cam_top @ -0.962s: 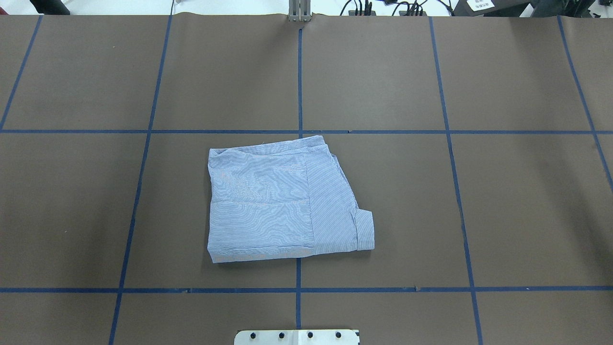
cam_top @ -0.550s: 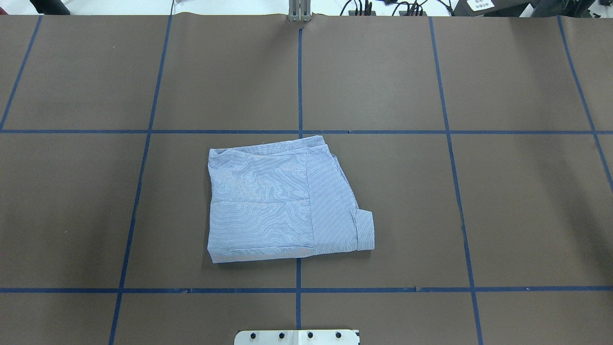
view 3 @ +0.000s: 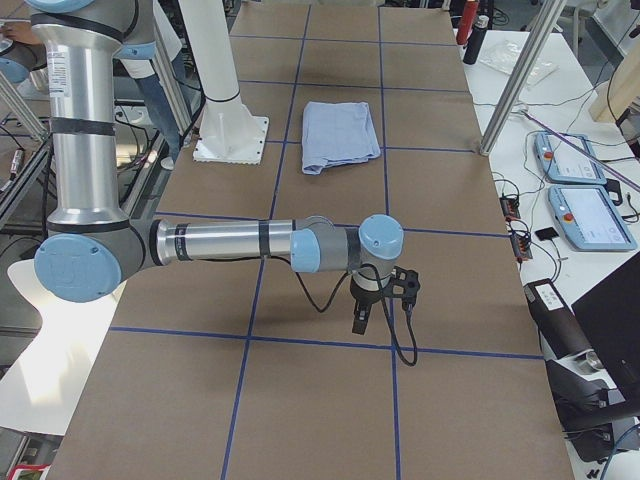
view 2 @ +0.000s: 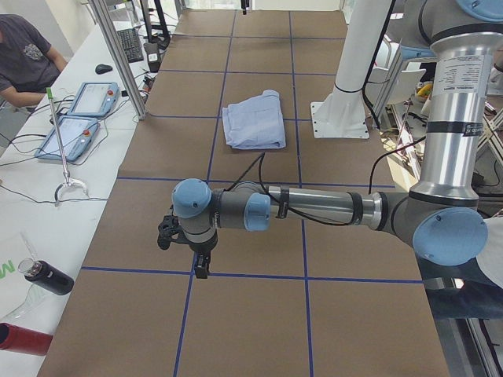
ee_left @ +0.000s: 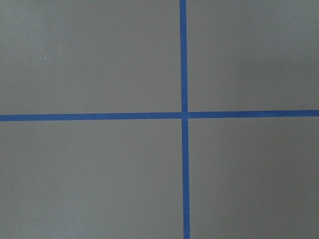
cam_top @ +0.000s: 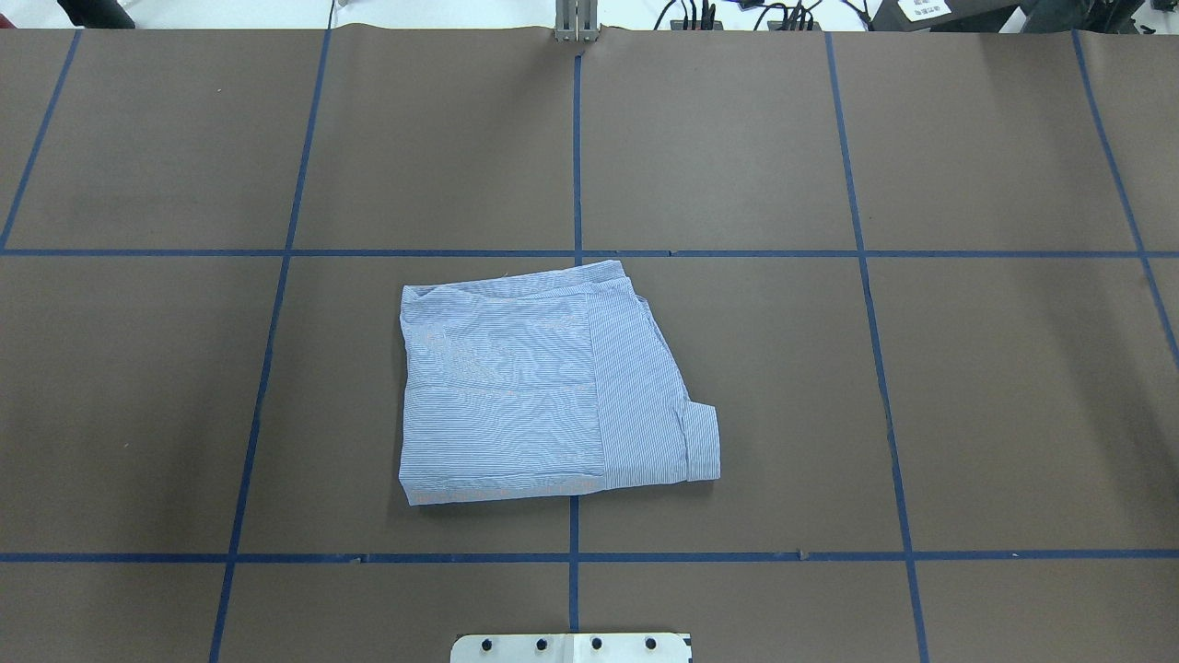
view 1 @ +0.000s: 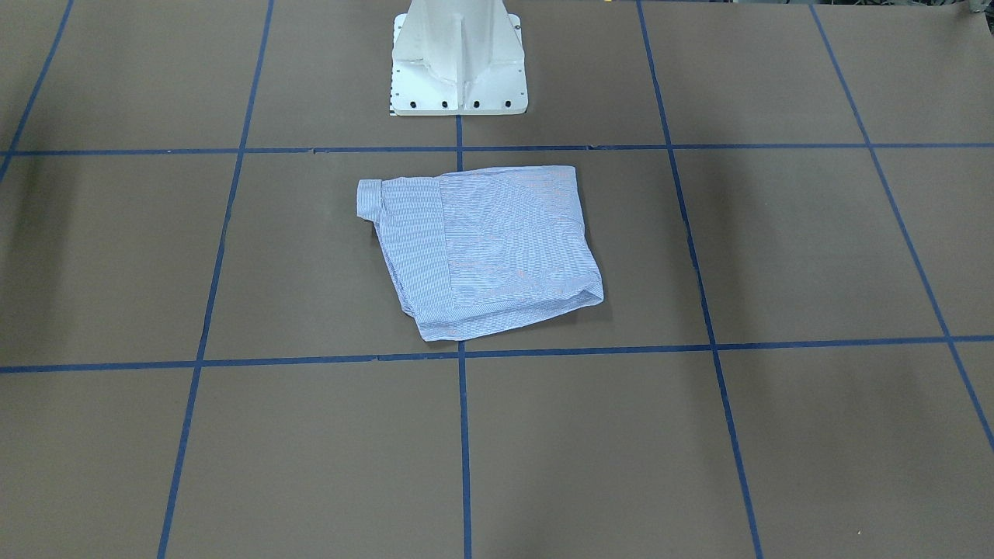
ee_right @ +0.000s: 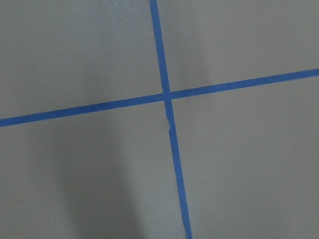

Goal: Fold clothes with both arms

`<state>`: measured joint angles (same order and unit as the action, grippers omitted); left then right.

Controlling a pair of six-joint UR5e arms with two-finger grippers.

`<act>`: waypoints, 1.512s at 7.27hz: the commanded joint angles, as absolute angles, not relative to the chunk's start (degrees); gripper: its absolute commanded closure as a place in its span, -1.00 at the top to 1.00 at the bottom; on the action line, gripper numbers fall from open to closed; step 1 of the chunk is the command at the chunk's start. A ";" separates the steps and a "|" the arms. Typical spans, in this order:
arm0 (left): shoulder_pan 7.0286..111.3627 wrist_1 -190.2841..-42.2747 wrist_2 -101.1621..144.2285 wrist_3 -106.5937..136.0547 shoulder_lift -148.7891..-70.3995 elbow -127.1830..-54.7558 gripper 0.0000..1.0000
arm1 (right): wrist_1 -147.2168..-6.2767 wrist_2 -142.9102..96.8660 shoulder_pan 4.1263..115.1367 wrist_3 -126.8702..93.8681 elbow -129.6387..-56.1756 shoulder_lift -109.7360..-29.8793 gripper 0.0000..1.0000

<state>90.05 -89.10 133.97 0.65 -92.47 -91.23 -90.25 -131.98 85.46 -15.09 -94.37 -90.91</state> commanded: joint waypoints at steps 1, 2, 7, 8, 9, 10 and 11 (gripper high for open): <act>90.00 -89.03 132.72 0.62 -92.55 -91.32 1.00 | -90.44 -133.49 89.81 -7.41 -90.21 -90.97 1.00; 90.00 -89.03 132.71 0.70 -92.55 -91.49 1.00 | -90.09 -136.64 89.91 -5.64 -88.70 -91.05 1.00; 90.00 -89.03 132.63 0.62 -92.64 -91.49 1.00 | -90.09 -135.97 90.79 -5.54 -90.53 -91.14 1.00; 90.00 -89.03 132.63 0.62 -92.64 -91.58 1.00 | -90.09 -135.97 90.70 -5.54 -90.70 -91.14 1.00; 90.00 -89.03 132.63 0.62 -92.64 -91.58 1.00 | -90.09 -135.88 90.70 -5.54 -90.88 -91.06 1.00; 90.00 -89.03 132.63 0.62 -92.72 -91.58 1.00 | -90.09 -135.88 90.70 -5.54 -90.88 -91.05 1.00; 90.09 -89.03 132.63 0.62 -92.72 -91.58 1.00 | -90.09 -135.97 90.70 -5.54 -90.88 -91.14 1.00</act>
